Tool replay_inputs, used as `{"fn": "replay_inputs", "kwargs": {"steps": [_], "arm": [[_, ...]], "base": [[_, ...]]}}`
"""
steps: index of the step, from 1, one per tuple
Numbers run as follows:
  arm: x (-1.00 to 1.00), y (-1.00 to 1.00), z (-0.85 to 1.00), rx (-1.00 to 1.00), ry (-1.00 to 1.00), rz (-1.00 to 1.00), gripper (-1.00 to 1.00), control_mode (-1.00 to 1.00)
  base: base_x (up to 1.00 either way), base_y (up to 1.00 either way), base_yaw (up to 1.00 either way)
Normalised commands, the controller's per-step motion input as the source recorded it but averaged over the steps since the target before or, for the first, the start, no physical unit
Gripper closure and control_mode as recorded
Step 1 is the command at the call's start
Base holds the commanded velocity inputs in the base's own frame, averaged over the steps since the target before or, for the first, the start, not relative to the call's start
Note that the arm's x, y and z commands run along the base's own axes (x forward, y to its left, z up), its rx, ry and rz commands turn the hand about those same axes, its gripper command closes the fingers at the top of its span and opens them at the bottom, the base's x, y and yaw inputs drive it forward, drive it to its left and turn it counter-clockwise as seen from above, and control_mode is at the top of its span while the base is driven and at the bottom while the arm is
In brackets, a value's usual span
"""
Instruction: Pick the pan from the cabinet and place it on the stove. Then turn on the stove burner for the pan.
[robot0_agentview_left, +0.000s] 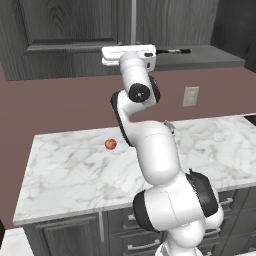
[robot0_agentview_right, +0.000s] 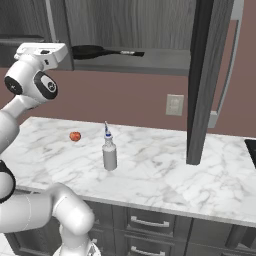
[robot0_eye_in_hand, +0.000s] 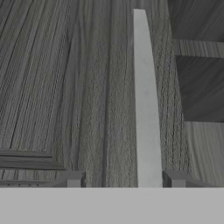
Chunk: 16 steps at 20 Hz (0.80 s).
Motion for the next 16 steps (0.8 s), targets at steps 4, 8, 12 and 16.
{"fn": "replay_inputs", "kwargs": {"steps": [4,8,12,16], "arm": [[0.29,0.05,0.0,0.0,0.0,0.0,1.0,-1.0],[0.22,0.0,0.0,0.0,0.0,0.0,1.0,-1.0],[0.02,-0.04,-0.01,0.0,0.02,0.0,1.0,-1.0],[0.04,-0.29,-0.02,0.02,0.0,0.0,1.0,-1.0]], "base": [[0.0,0.0,0.0],[0.0,0.0,0.0],[0.0,0.0,0.0],[0.0,0.0,0.0]]}}
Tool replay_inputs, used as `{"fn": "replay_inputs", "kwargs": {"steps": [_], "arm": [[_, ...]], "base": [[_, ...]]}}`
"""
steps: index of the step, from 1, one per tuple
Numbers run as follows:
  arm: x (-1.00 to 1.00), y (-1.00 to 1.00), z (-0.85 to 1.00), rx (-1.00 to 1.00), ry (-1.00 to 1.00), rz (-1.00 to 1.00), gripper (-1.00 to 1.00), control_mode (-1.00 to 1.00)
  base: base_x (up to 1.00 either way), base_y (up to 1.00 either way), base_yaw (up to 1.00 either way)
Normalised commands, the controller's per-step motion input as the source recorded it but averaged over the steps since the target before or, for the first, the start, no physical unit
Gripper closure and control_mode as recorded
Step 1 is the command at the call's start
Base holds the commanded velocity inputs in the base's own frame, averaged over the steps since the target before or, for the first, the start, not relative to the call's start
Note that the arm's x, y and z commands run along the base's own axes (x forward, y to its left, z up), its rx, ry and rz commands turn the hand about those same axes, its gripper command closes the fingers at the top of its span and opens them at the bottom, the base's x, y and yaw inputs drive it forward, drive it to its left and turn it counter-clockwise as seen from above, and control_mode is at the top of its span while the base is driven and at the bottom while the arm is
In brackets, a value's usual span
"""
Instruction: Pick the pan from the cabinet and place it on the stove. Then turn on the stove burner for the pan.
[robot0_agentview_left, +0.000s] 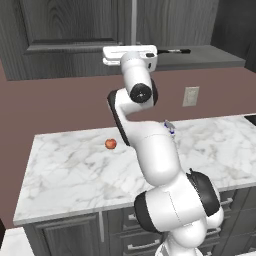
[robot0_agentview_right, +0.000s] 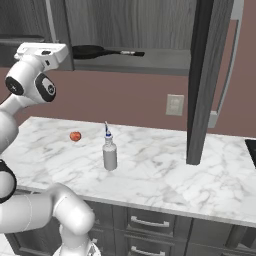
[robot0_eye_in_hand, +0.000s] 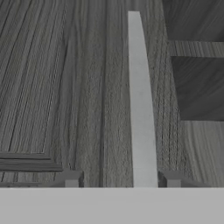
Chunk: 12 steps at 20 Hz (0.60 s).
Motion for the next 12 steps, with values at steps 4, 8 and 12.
{"fn": "replay_inputs", "kwargs": {"steps": [4,8,12], "arm": [[0.0,-0.52,0.0,0.04,0.0,0.0,1.0,-1.0],[0.0,-0.49,0.0,0.05,0.0,0.0,1.0,-1.0],[0.03,-0.22,0.0,0.03,0.0,0.0,1.0,-1.0]], "base": [[0.0,0.0,0.0],[0.0,0.0,0.0],[0.0,0.0,0.0]]}}
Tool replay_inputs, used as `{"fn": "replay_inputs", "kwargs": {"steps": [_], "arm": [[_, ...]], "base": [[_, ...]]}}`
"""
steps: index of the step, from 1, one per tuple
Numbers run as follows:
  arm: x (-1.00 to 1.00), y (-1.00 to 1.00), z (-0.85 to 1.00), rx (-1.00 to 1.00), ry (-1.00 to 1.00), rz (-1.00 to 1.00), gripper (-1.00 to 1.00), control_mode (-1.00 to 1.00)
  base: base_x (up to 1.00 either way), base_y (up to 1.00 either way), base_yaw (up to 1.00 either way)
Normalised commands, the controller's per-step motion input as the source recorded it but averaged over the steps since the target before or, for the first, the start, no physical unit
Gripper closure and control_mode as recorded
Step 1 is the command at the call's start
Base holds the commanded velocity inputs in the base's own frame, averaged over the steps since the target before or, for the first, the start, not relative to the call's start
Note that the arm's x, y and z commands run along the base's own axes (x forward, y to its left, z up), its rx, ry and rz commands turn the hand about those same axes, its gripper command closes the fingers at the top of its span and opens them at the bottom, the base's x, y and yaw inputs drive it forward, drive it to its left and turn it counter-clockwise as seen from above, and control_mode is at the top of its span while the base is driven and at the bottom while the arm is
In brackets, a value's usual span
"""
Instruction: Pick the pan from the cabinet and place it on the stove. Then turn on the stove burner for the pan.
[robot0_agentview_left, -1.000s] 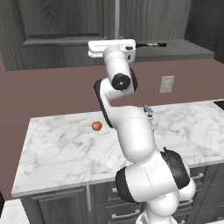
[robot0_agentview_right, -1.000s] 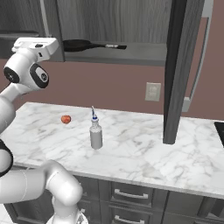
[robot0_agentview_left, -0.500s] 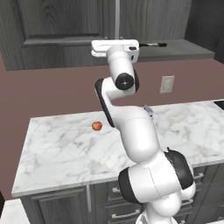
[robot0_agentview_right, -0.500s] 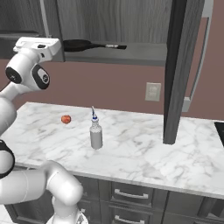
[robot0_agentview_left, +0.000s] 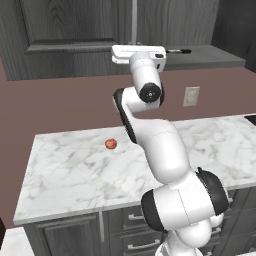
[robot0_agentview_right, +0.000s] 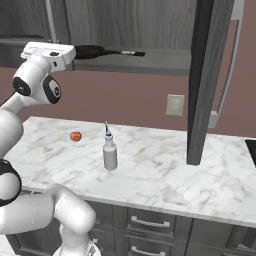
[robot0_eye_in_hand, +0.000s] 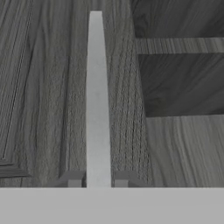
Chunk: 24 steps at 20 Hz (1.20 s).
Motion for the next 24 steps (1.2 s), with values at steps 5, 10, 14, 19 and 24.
{"fn": "replay_inputs", "kwargs": {"steps": [5,10,14,19,24], "arm": [[-0.02,0.02,0.0,0.01,0.0,0.0,1.0,-1.0],[-0.27,0.23,0.12,0.0,0.0,0.0,1.0,-1.0],[-0.43,0.29,0.18,0.0,0.0,0.0,1.0,-1.0],[-0.49,0.37,0.21,0.0,0.0,0.0,1.0,-1.0],[-0.54,0.51,0.19,0.0,0.0,0.0,1.0,-1.0]], "base": [[0.0,0.0,0.0],[0.0,0.0,0.0],[0.0,0.0,0.0],[0.0,0.0,0.0],[0.0,0.0,0.0]]}}
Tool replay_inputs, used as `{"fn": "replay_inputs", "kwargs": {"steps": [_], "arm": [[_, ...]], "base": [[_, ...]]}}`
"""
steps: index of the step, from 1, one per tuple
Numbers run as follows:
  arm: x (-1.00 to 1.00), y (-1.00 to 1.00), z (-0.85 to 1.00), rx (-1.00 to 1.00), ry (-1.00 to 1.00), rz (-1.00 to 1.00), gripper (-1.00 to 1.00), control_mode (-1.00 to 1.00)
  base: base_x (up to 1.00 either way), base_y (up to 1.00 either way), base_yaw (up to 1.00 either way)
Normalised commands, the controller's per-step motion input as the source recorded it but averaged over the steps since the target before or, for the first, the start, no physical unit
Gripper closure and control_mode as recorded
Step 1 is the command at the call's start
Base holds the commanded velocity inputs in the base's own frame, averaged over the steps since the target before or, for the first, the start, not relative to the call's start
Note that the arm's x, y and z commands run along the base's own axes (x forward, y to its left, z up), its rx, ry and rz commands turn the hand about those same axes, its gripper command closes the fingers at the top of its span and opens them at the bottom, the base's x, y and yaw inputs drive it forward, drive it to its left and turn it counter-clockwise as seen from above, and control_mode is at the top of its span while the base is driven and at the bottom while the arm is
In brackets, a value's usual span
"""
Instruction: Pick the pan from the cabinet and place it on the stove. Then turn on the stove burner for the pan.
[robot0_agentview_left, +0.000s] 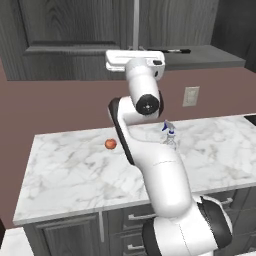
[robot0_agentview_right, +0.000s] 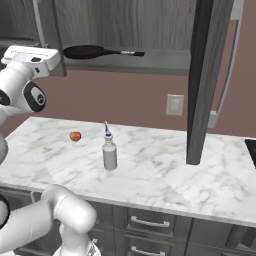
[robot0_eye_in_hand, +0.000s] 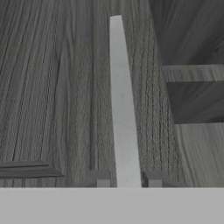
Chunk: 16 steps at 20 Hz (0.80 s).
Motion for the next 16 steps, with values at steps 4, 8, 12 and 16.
{"fn": "replay_inputs", "kwargs": {"steps": [4,8,12,16], "arm": [[-0.57,0.52,0.14,0.0,0.03,0.0,1.0,-1.0],[-0.53,0.64,0.12,0.0,0.05,0.0,1.0,-1.0],[-0.54,0.67,0.04,0.0,0.04,0.0,1.0,-1.0],[-0.63,0.71,0.0,0.0,0.02,0.0,1.0,-1.0]], "base": [[0.0,0.0,0.0],[0.0,0.0,0.0],[0.0,0.0,0.0],[0.0,0.0,0.0]]}}
